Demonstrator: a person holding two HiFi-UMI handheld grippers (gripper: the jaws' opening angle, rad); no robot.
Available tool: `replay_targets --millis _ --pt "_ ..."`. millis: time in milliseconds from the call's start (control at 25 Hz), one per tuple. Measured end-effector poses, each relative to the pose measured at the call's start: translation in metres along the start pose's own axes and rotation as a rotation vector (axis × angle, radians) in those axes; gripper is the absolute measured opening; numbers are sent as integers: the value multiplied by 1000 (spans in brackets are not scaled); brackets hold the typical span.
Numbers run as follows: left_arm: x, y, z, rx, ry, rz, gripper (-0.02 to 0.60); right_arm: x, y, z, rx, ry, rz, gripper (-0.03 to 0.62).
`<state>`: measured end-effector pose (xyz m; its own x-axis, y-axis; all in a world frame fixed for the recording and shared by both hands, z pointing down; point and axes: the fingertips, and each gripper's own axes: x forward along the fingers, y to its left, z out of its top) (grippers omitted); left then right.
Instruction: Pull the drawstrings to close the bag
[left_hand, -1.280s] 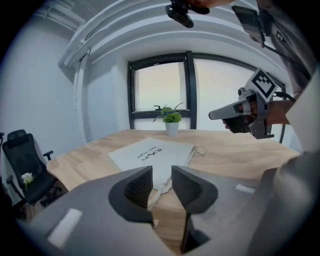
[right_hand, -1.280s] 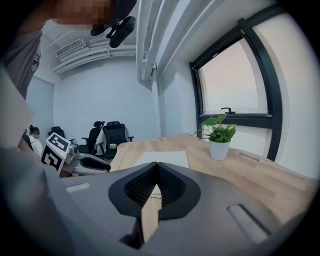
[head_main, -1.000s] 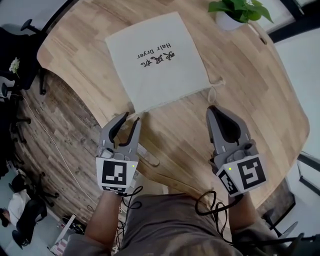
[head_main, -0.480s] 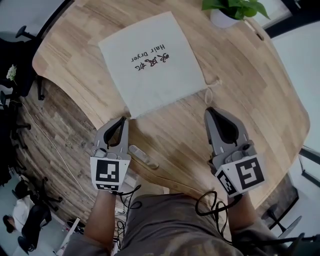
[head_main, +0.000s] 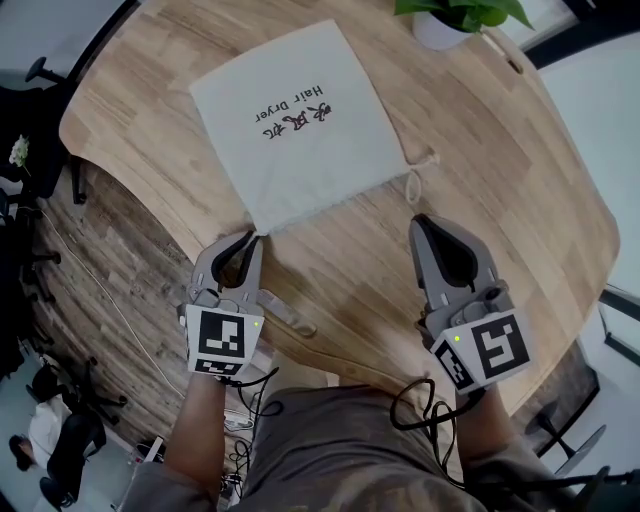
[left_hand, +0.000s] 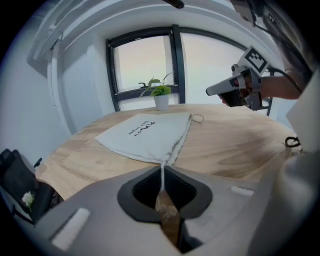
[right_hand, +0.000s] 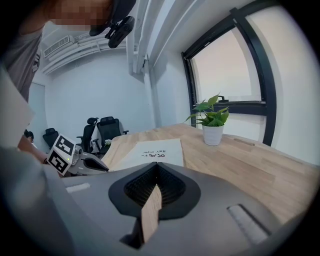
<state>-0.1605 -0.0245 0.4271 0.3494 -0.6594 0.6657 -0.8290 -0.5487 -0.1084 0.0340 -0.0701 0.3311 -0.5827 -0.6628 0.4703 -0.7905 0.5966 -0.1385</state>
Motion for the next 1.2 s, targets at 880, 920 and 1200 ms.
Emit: replay_targets --millis 880,920,1200 --pt "-8 55 -22 -30 51 27 18 47 -11 -48 10 212 -2 146" --pt "-7 55 -21 -37 48 26 18 51 -11 -54 11 240 -9 157" --pt "-5 64 -20 -54 35 19 18 63 -14 -84 -82 392 -71 90"
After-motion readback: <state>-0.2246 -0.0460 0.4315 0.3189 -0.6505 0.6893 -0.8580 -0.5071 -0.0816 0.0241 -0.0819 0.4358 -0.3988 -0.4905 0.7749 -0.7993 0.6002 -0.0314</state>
